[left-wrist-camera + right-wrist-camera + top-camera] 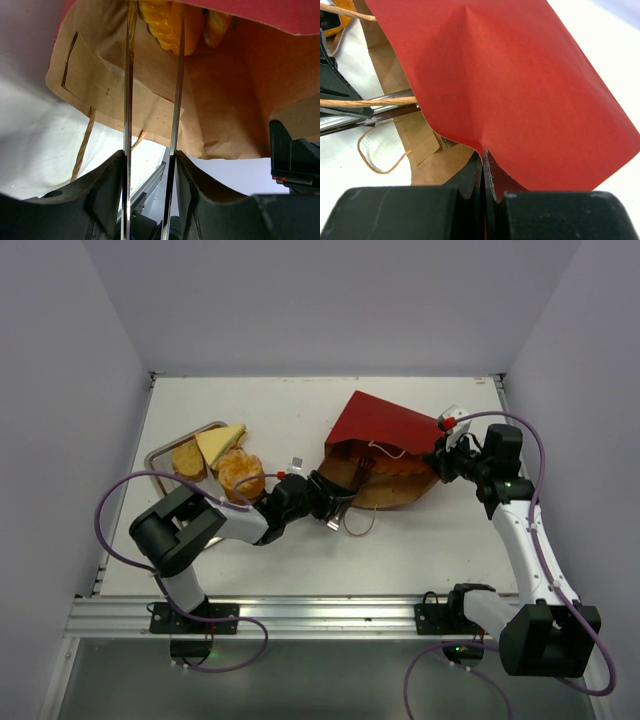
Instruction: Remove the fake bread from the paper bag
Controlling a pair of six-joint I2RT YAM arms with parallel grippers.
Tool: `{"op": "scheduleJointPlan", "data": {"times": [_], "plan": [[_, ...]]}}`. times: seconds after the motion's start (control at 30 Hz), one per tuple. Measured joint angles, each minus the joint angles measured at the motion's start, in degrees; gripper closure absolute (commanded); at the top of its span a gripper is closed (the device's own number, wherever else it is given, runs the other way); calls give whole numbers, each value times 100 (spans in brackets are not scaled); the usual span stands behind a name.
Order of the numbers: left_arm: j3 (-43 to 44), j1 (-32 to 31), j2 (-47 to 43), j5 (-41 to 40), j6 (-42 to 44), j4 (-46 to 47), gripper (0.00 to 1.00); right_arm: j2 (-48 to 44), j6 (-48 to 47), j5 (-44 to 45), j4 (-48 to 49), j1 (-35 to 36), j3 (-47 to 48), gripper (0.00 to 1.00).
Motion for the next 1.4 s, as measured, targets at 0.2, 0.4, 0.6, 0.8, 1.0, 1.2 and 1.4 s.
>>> {"op": "scheduleJointPlan", "data": {"times": [0.2,0.4,0.6,0.8,1.0,1.2,1.4], "plan": [[9,0,-2,2,-44,-52,53,0,2,-2,9,0,0,98],[9,0,-210,-17,-98,-258,53,0,31,-7,15,0,0,98],[9,0,-562,-31,-127,-282,53,0,39,-7,28,0,0,98],[9,0,-562,-39,-249,-356,53,0,42,-7,28,0,0,98],[9,0,-533,-57,-341,-415,53,0,42,-7,31,0,0,98],[9,0,-411,-57,-341,-520,52,-4,42,-7,31,0,0,98],[44,0,-251,-52,-334,-621,52,-9,42,-9,31,0,0,98]]}}
